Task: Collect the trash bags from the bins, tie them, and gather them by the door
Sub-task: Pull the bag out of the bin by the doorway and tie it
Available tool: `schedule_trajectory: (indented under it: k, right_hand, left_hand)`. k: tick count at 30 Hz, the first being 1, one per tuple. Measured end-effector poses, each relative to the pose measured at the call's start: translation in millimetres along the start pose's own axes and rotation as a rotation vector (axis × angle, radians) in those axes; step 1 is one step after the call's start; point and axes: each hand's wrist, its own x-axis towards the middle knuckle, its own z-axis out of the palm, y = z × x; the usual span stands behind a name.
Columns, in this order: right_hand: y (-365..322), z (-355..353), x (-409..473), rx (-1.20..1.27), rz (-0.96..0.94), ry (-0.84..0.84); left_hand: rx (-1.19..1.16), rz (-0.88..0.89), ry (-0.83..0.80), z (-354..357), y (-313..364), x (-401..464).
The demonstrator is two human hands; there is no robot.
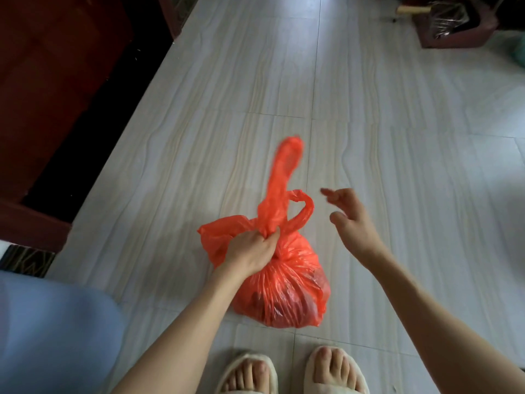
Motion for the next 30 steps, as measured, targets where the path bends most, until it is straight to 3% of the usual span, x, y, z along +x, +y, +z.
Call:
schedule_trajectory:
  k: [2, 5, 12, 14, 17, 20, 24, 28, 30]
  right_hand:
    - [9.2, 0.4, -1.4, -0.147, 0.037, -0.09]
    - [11.4, 11.2, -0.4, -0.033, 0.222, -0.192]
    - [0.2, -13.7, 17.8, -0.079, 0.199, 0.178]
    - [-4.6, -14.8, 16.8, 0.073, 0.253, 0.181]
    - [-8.8, -20.6, 15.9, 0.496, 0.353, 0.073]
    - [-12.5, -29.3, 7.1, 0.7, 0.341, -0.207]
    - [14.7, -28.0, -10.7, 0.403, 0.468, -0.495]
    - [25.6, -31.1, -14.0, 0.224, 0.505, -0.555]
    - [24.2, -35.7, -12.2, 0.194, 0.486, -0.543]
  left_hand:
    - [-0.281, -0.017, -0.06, -3.9, -8.4, -1.4]
    - [-0.462, 0.002, -0.159, -0.7, -13.8, -0.7]
    - [-0.924, -0.05, -0.311, -8.0, -24.2, -10.6]
    - [-1.011, -0.074, -0.39, -9.2, -26.0, -10.6]
    - [-1.088, -0.086, -0.418, -9.5, -28.7, -6.5]
    - [-1.295, -0.112, -0.329, -13.1, -35.3, -2.9]
    - [-1.526, -0.157, -0.149, -18.1, -35.0, -0.2]
    - [-1.353, -0.167, 0.045, -18.4, -19.5, -4.4]
    - [-1.117, -0.143, 0.182, -20.4, -19.3, -3.6]
